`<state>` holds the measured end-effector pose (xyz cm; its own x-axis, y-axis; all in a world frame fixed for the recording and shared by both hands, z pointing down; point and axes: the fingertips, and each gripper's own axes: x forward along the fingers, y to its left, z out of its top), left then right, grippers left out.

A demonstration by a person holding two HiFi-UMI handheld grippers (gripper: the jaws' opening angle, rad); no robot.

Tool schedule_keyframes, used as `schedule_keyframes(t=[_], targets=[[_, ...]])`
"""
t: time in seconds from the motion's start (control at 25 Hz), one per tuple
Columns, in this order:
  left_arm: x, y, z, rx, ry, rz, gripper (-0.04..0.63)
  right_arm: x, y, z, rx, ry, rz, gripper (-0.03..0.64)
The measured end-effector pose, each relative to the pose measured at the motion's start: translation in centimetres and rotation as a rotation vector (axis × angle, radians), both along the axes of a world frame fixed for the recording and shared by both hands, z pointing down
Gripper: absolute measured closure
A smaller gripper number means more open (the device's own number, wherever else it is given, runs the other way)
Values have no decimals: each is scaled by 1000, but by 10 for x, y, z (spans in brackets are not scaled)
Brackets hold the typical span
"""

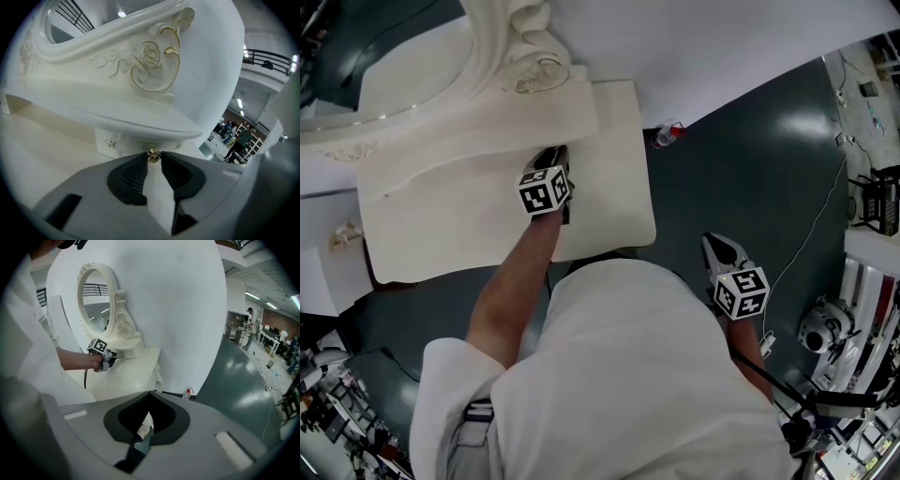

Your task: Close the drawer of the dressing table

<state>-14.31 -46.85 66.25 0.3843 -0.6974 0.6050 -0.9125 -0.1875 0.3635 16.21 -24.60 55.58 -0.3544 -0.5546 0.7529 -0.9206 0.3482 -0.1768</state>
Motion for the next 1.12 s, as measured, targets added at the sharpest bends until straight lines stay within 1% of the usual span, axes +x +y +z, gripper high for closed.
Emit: schedule_keyframes(t=[0.28, 0.4, 0.52, 0.76, 0.88, 1.12], targets=[[0, 0, 1, -7, -24, -28, 494, 9, 10, 1, 7, -9, 1, 615], [1, 2, 1, -5, -43, -32, 459, 14, 17, 1, 13, -12, 0, 615], [3, 9, -1, -5, -62, -33, 444, 22, 25, 0, 20, -17, 0, 615], [9, 33, -12, -2, -79, -58, 445, 39, 43, -3, 37, -25, -12, 615], [14, 55, -19, -3, -90, -66, 458, 47, 55, -5, 45, -32, -31, 615], [34, 102, -39, 22, -106, -49, 541, 63, 77, -7, 62, -48, -67, 615]])
